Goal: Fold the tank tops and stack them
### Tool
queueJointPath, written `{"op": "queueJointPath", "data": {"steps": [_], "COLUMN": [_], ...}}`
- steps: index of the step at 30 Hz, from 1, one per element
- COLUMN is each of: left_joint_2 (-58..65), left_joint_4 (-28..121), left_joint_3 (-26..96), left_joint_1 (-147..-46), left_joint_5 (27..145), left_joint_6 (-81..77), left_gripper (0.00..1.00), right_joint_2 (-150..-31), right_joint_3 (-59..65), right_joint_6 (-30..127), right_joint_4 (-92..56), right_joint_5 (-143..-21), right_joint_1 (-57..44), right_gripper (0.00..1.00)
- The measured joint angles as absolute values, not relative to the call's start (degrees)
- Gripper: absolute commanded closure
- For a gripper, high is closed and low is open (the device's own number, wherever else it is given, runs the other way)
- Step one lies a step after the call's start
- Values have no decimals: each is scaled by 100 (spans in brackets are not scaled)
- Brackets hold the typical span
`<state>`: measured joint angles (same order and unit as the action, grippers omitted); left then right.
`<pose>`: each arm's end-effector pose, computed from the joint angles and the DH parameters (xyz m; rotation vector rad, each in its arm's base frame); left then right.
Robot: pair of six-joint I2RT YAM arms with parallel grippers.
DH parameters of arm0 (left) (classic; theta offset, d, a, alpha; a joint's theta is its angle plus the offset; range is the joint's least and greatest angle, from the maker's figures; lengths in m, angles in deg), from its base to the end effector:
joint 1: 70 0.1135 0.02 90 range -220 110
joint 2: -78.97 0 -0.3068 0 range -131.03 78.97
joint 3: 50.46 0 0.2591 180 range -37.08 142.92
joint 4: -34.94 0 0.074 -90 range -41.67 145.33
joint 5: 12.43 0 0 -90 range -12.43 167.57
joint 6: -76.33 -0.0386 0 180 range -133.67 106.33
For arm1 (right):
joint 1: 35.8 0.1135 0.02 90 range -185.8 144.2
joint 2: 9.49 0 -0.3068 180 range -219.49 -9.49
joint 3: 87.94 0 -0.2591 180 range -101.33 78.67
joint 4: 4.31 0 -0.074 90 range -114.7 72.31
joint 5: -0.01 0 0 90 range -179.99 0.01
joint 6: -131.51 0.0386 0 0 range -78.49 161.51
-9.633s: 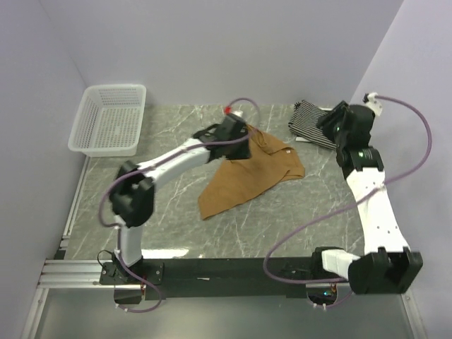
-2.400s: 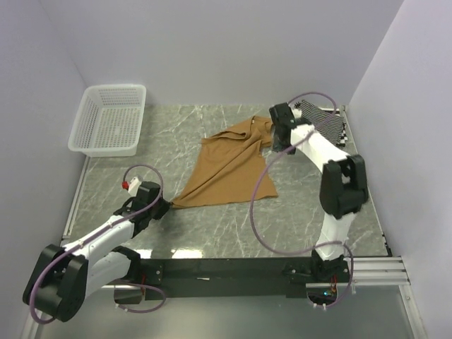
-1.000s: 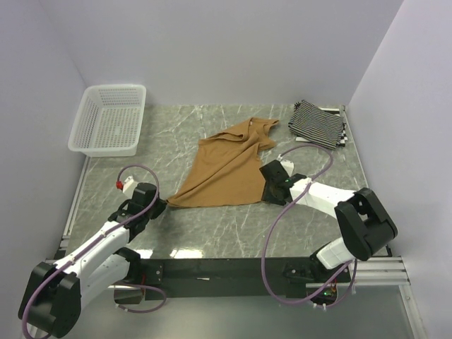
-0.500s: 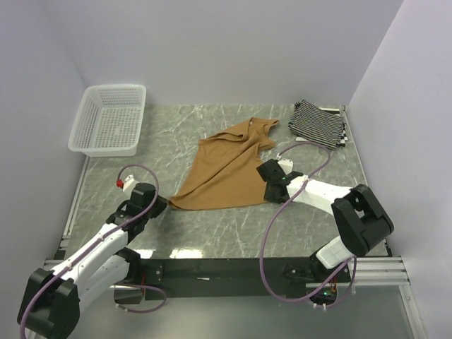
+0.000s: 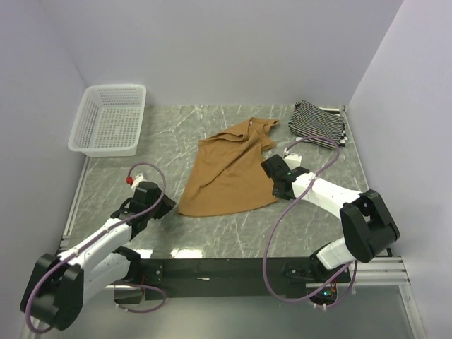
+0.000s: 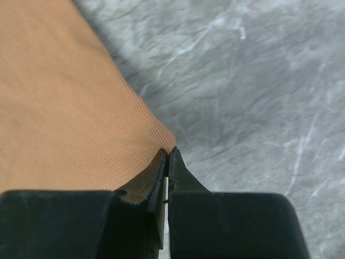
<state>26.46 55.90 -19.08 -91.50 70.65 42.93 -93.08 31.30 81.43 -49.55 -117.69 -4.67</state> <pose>0.1490 -0.0537 0.1882 -0.7732 2.2343 -0.5506 0.2361 0.1216 0.2175 0.3165 2.5301 -0.2243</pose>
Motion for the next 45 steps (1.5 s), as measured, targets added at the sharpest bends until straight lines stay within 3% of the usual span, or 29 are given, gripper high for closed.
{"op": "queueJointPath", "data": {"steps": [8, 21, 29, 36, 40, 45], "left_joint_2": [2488, 2635, 1922, 1643, 1944, 2759], "left_joint_4": [5407, 4985, 4856, 5136, 6056, 7177], "left_joint_3": [-2080, -2452, -2128, -1847, -1374, 298], "left_joint_1": [-9152, -9294, -9694, -9974, -9985, -9983], "left_joint_5": [7514, 8001, 7835, 7503, 7247, 6906], "left_joint_6": [4098, 3998, 4076, 4153, 4041, 3799], "left_gripper": [53, 54, 69, 99, 99, 99], "right_joint_2": [-9308, -9308, -9308, -9140, -8474, -7107], "right_joint_3": [3130, 3130, 3134, 3134, 3088, 2243], "right_joint_6": [8034, 7938, 7905, 7811, 7673, 7463], "right_joint_4": [-4988, -4973, -4931, -4927, -4970, -5252], "right_joint_5": [-11804, -11778, -11734, -11616, -11268, -10720], "right_joint_1": [-663, -681, -727, -757, -834, -1048], "right_gripper": [100, 100, 100, 100, 100, 100]}}
